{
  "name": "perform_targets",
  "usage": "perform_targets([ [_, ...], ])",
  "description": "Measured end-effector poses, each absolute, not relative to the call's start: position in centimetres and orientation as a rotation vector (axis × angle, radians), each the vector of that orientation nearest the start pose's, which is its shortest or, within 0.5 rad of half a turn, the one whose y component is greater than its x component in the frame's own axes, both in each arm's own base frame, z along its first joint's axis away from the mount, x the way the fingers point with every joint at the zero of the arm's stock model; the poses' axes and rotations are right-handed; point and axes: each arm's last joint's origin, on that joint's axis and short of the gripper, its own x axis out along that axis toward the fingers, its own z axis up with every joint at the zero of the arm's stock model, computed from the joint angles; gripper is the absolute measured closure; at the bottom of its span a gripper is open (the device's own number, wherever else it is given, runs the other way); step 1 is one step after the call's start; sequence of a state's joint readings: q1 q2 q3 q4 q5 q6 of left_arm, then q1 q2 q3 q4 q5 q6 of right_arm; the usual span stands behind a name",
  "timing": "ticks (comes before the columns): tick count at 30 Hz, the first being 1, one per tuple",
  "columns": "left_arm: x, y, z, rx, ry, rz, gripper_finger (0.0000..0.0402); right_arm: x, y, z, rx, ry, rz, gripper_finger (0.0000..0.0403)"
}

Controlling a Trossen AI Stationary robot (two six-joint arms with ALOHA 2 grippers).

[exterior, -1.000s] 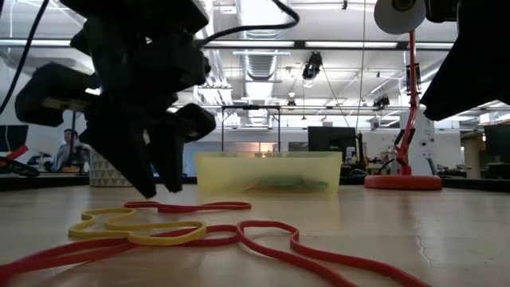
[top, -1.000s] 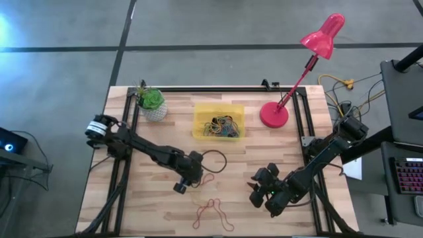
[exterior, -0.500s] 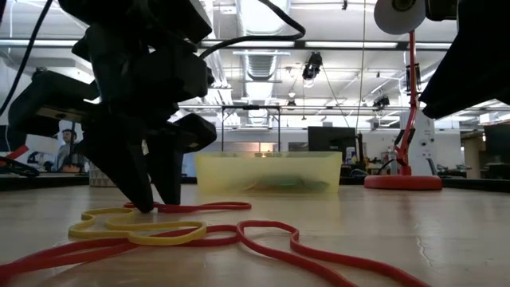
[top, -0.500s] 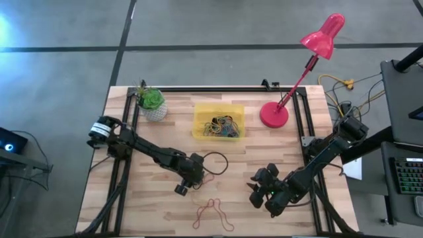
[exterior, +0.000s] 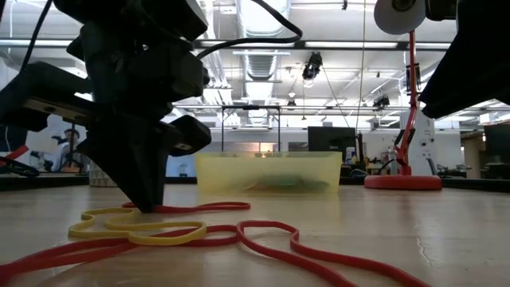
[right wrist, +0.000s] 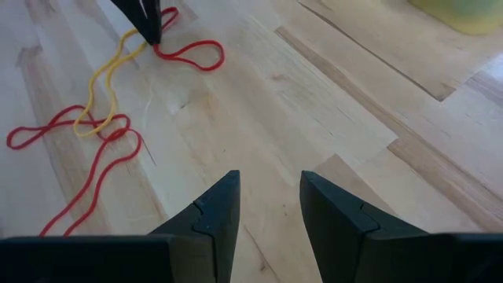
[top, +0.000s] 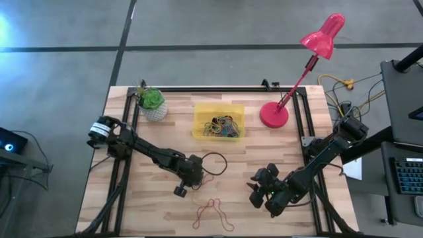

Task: Pick and place rubber bands into bin
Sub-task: Put the red rubber band into the yellow bin

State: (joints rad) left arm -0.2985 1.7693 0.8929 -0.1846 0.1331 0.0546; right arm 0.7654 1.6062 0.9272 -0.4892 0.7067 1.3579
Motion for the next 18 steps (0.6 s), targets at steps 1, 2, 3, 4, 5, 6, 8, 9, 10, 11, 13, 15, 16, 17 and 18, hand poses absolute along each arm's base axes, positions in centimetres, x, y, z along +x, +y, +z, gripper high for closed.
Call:
perform_targets([
  [1, 30.6, -9.8, 12.7, 0.136, 1.058, -0.419, 0.0395, 22.4, 18.9, 17.8, 0.491, 0.695, -0.495, 0.028],
  [2, 30.5, -9.8, 12.7, 0.133, 1.061, -0.418, 0.0397, 22.4, 18.9, 17.8, 0.491, 0.694, -0.495, 0.028],
  [3, 30.5, -9.8, 12.6, 0.125, 1.064, -0.412, 0.0397, 22.4, 18.9, 17.8, 0.491, 0.694, -0.495, 0.028],
  [4, 30.4, -9.7, 12.5, 0.116, 1.067, -0.404, 0.0397, 22.4, 18.9, 17.8, 0.492, 0.694, -0.495, 0.028],
  [5, 30.4, -9.7, 12.5, 0.105, 1.07, -0.396, 0.0398, 22.4, 18.9, 17.8, 0.492, 0.694, -0.495, 0.028],
  [6, 30.4, -9.7, 12.5, 0.095, 1.072, -0.39, 0.04, 22.4, 18.9, 17.8, 0.492, 0.694, -0.495, 0.028],
  [8, 30.5, -9.7, 12.6, 0.091, 1.067, -0.387, 0.0401, 22.4, 18.9, 17.8, 0.492, 0.694, -0.495, 0.028],
  [9, 30.6, -9.7, 12.8, 0.09, 1.058, -0.386, 0.0401, 22.4, 18.9, 17.8, 0.493, 0.693, -0.495, 0.028],
  [10, 30.7, -9.7, 13.0, 0.089, 1.049, -0.385, 0.0401, 22.4, 18.9, 17.8, 0.495, 0.693, -0.495, 0.028],
  [11, 30.9, -9.7, 13.3, 0.088, 1.037, -0.384, 0.0401, 22.4, 18.9, 17.8, 0.496, 0.692, -0.495, 0.028],
  [13, 31.0, -9.8, 13.8, 0.091, 1.015, -0.379, 0.0401, 22.4, 19.0, 17.8, 0.497, 0.691, -0.495, 0.028],
  [15, 31.4, -9.7, 14.4, 0.102, 0.98, -0.356, 0.0401, 22.5, 19.0, 17.8, 0.501, 0.689, -0.493, 0.028],
  [16, 31.6, -9.7, 14.8, 0.101, 0.964, -0.352, 0.0401, 22.5, 19.0, 17.8, 0.501, 0.689, -0.493, 0.028],
  [17, 31.7, -9.6, 15.3, 0.102, 0.948, -0.345, 0.0401, 22.5, 19.0, 17.8, 0.503, 0.688, -0.492, 0.028],
  [18, 31.7, -9.6, 15.6, 0.102, 0.933, -0.343, 0.0401, 22.5, 19.0, 17.8, 0.503, 0.688, -0.492, 0.028],
])
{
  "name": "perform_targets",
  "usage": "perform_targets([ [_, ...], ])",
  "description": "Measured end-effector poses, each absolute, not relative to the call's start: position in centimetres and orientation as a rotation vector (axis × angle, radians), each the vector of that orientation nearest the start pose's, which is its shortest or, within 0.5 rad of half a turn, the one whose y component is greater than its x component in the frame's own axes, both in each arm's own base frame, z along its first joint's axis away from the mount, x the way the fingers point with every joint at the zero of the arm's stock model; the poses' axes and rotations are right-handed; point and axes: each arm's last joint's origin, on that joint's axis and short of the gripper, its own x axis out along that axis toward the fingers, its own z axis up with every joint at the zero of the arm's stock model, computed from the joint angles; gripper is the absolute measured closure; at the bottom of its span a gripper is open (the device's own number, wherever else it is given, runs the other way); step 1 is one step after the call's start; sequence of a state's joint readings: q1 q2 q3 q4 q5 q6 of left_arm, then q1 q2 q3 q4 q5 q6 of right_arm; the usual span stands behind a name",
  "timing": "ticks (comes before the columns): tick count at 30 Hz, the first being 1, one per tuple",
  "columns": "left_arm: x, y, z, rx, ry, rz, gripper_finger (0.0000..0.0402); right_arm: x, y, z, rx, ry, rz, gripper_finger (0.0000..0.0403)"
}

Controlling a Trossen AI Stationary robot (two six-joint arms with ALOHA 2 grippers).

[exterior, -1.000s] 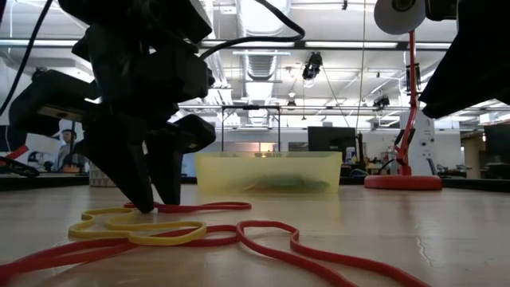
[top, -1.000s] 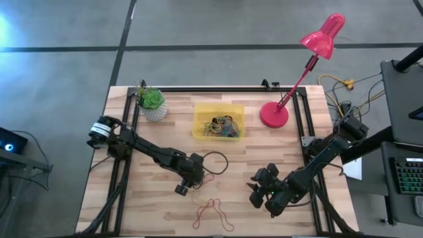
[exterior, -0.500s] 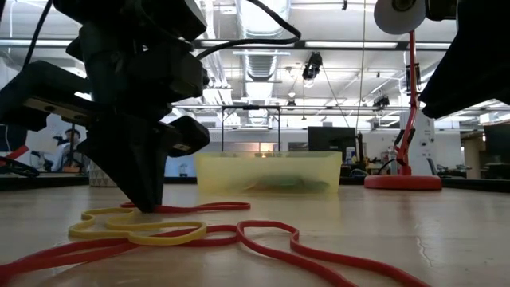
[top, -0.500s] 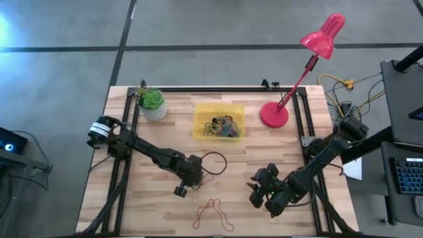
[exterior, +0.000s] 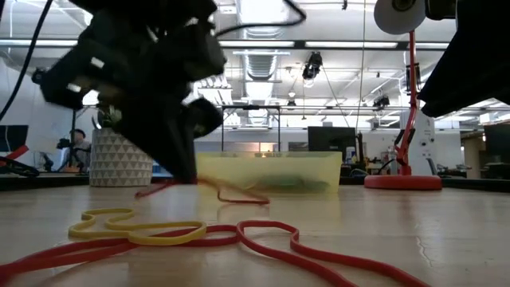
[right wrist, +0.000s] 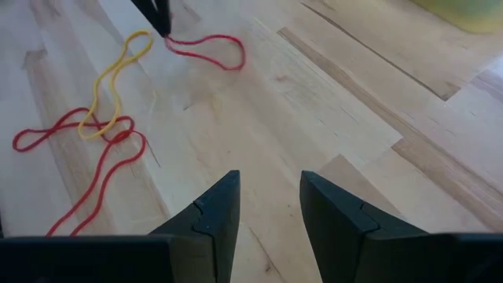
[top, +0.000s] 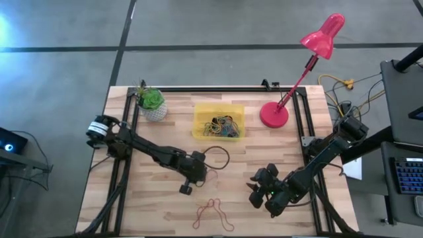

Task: Pick and place rubber bands into bin
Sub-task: Put the red rubber band into the yellow bin

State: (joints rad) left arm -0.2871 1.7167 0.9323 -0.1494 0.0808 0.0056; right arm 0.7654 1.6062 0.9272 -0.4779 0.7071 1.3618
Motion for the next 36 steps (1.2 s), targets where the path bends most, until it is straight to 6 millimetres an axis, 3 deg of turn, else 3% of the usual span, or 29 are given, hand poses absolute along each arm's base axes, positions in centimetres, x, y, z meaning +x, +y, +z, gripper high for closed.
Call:
perform_targets([
  [10, 32.0, -8.9, 16.2, 0.09, 0.909, -0.329, 0.0401, 22.6, 19.1, 17.9, 0.516, 0.681, -0.485, 0.028],
  [18, 32.3, -7.1, 17.5, 0.082, 0.858, -0.271, 0.0401, 22.6, 19.1, 17.9, 0.519, 0.685, -0.478, 0.028],
  [36, 32.7, -0.8, 26.0, 0.101, 0.529, -0.065, 0.0401, 22.6, 19.1, 17.8, 0.479, 0.688, -0.472, 0.028],
])
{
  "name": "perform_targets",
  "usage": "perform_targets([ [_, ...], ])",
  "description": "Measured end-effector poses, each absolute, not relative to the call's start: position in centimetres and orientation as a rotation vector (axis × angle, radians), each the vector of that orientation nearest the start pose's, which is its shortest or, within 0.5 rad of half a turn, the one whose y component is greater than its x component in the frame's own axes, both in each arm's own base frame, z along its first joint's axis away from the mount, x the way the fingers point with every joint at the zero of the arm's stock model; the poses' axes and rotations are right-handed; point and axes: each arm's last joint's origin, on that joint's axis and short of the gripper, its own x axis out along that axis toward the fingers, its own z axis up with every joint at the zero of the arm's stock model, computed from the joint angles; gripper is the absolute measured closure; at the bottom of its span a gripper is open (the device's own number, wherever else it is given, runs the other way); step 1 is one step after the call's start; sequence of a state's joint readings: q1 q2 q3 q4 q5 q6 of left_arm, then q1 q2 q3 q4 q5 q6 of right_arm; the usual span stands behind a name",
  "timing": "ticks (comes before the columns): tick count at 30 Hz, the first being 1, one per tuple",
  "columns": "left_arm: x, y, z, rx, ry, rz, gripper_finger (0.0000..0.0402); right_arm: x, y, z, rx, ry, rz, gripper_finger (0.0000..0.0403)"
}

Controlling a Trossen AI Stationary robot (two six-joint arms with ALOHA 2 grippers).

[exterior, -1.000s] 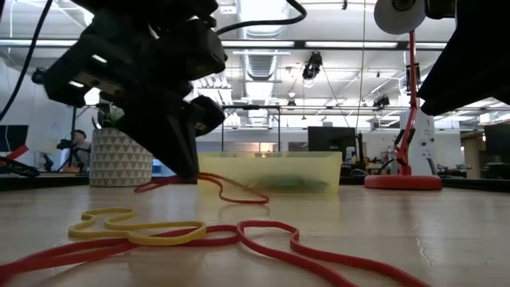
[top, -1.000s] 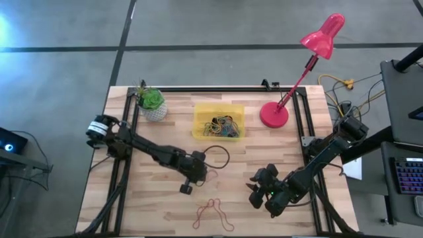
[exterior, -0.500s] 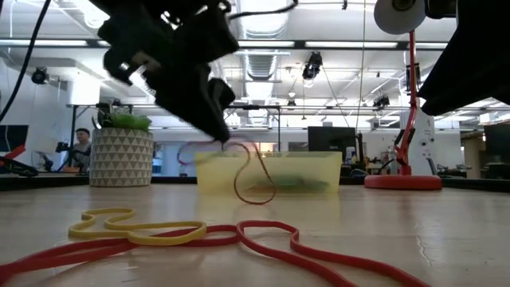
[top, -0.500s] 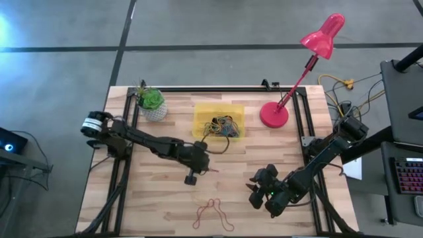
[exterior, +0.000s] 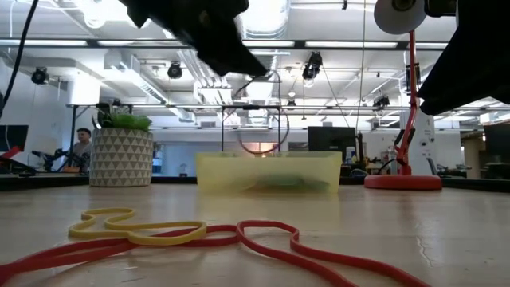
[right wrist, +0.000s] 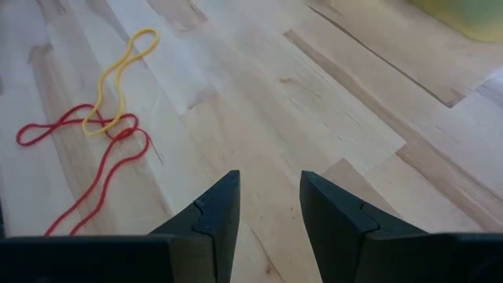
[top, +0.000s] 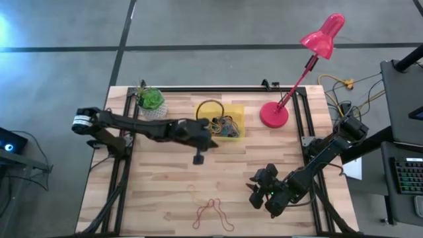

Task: Pick and place rubber bands into bin
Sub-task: Put the red rubber band into the yellow bin, then put the yellow rubber band into the yellow bin

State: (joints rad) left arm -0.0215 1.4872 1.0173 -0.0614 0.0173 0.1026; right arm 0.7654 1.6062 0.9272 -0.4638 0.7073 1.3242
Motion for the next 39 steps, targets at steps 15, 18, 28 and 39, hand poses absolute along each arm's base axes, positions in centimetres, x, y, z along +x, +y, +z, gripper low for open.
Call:
perform_targets([
  [15, 33.9, 7.3, 27.7, 0.133, 0.495, 0.139, 0.0402, 22.6, 19.1, 17.9, 0.493, 0.681, -0.474, 0.028],
  [18, 33.9, 8.4, 27.1, 0.115, 0.509, 0.146, 0.0402, 22.6, 19.1, 17.9, 0.495, 0.68, -0.474, 0.028],
  [28, 34.5, 9.7, 25.3, 0.032, 0.543, 0.171, 0.0401, 22.6, 19.1, 17.9, 0.52, 0.674, -0.484, 0.028],
  [39, 34.5, 9.8, 25.0, 0.014, 0.553, 0.185, 0.0372, 22.7, 19.2, 17.9, 0.556, 0.662, -0.487, 0.028],
])
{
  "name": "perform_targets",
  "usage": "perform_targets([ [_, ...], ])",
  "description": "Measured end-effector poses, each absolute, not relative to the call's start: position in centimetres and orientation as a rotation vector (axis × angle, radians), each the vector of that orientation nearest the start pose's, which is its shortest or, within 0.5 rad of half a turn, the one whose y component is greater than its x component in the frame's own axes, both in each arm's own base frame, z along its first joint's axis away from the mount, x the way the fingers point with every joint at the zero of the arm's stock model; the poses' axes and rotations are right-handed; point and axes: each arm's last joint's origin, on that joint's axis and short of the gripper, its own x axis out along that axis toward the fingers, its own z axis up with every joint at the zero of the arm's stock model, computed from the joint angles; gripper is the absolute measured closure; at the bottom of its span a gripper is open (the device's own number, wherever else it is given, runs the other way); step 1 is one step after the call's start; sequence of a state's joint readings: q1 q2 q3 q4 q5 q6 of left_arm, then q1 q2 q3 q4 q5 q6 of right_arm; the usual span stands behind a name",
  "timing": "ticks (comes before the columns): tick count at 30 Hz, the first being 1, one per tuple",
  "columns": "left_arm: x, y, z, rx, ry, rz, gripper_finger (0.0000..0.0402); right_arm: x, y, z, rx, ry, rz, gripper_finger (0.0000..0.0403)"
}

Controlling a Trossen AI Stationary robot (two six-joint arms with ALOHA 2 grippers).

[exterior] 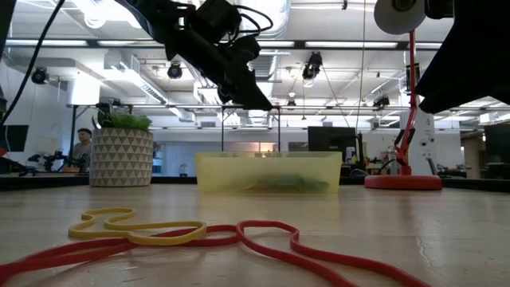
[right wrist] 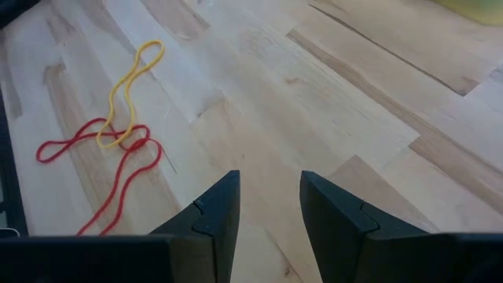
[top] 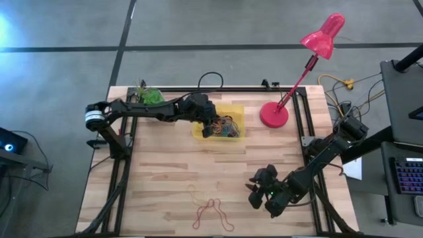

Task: Pick and place rubber bands into bin
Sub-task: Put the yellow rubber band into the yellow bin

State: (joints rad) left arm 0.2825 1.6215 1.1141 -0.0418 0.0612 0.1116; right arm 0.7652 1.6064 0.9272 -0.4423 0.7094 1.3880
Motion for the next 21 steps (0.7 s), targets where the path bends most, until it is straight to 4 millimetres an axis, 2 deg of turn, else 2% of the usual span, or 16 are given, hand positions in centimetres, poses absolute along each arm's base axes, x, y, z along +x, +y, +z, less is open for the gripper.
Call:
perform_targets([
  [7, 34.5, 9.8, 25.1, 0.015, 0.552, 0.185, 0.0327, 22.8, 19.3, 18.0, 0.574, 0.653, -0.483, 0.028],
  [11, 33.7, 8.9, 26.4, 0.004, 0.532, 0.12, 0.032, 23.1, 19.6, 18.2, 0.582, 0.636, -0.447, 0.028],
  [16, 31.9, 6.5, 28.8, -0.063, 0.517, 0.03, 0.0319, 23.7, 20.2, 18.7, 0.499, 0.625, -0.33, 0.028],
  [21, 29.3, 2.5, 30.7, -0.112, 0.493, -0.053, 0.0319, 24.0, 20.7, 19.1, 0.421, 0.64, -0.208, 0.028],
])
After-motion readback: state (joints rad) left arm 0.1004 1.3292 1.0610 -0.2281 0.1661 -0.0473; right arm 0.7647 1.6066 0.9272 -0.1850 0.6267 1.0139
